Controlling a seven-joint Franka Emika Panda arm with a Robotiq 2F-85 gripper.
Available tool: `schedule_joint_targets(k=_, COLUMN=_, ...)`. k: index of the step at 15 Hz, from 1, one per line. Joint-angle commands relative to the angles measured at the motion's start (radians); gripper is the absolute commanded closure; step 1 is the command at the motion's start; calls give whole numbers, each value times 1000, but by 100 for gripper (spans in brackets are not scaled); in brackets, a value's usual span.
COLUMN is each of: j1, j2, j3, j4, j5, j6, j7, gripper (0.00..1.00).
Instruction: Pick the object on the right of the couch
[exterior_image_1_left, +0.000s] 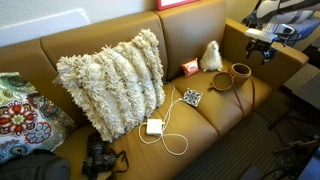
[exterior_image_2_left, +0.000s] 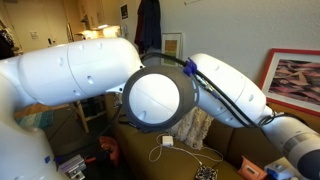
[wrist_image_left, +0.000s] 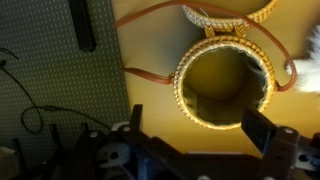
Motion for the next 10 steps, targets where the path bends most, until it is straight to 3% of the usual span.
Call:
schedule_joint_targets(k=1, j1=16, j2=5, j3=-33, j4=-4, j5=-40, j6=-12, j7=18, gripper=0)
schedule_joint_targets(k=6, j1=34, j2=9, j3=-73, j4=-7, j5=-97, j6=-25, j7=100, gripper=0)
schedule_joint_targets(k=10, j1=31, j2=8, j3=-63, j4=-5, j5=-103, j6=-13, j7=107, gripper=0)
